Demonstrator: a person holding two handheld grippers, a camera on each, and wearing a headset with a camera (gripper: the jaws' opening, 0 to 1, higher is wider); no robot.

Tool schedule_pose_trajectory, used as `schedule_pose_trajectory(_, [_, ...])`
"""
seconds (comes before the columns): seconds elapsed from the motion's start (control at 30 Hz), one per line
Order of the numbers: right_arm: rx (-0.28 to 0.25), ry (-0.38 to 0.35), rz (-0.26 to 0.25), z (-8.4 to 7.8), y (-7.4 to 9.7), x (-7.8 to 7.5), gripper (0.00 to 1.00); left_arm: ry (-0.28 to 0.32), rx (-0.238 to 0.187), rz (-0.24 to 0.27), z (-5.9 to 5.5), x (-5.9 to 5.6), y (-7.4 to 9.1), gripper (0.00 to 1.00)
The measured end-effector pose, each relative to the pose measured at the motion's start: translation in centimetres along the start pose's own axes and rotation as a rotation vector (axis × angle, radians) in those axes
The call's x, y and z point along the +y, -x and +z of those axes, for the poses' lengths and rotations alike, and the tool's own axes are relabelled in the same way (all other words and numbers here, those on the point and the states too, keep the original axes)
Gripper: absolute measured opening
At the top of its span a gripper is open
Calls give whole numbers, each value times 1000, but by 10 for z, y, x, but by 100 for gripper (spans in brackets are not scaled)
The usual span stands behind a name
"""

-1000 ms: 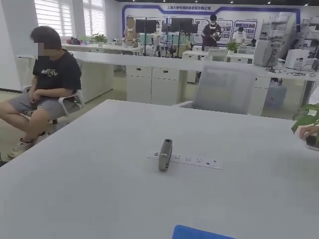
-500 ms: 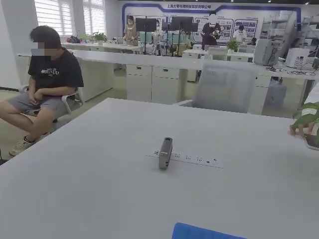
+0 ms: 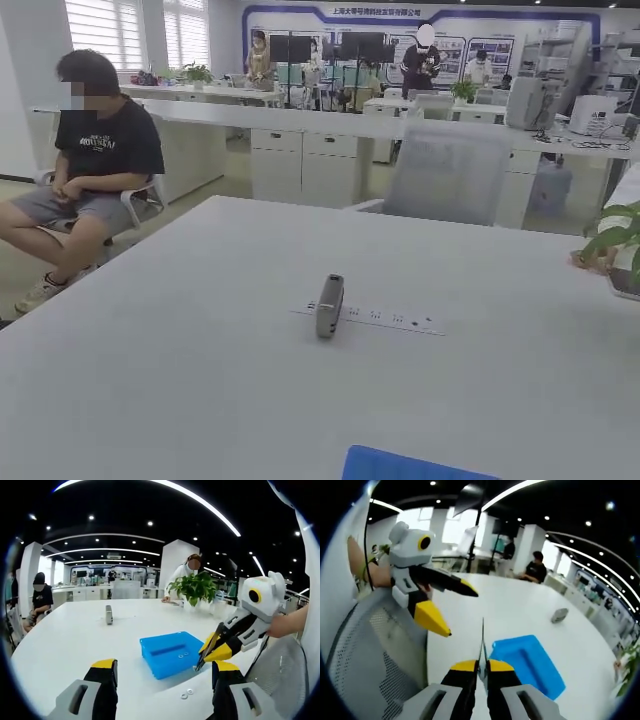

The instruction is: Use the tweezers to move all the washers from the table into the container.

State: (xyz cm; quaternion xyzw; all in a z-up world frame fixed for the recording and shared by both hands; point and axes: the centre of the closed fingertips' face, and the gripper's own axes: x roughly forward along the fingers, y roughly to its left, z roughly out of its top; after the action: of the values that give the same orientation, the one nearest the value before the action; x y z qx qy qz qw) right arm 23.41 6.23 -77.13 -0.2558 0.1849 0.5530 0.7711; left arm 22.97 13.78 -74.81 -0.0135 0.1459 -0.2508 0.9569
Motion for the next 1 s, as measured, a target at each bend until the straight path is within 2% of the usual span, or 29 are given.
schedule_pose_trajectory(0.2, [-50, -50, -45, 15, 8, -24, 3, -1, -1, 2, 0, 0, 0, 78])
schedule_pose_trajectory(0.3, [-64, -77, -66, 17, 9, -36, 3, -1, 1, 1, 0, 0, 0, 78])
schedule_pose_trajectory(0.5, [-110, -182, -90, 23, 8, -57, 3, 0, 0, 3, 0, 0, 0, 78])
schedule_pose_trajectory(0.77, [-132, -340, -81, 13, -5, -83, 3, 2, 3, 3, -1, 0, 0, 78])
schedule_pose_trajectory(0.93, [-123, -469, -92, 0, -15, -98, 3, 2, 6, -3, -1, 0, 0, 78])
schedule_pose_trajectory(1.0, [-107, -531, -75, -5, -19, -98, 3, 6, 1, -5, 0, -1, 0, 78])
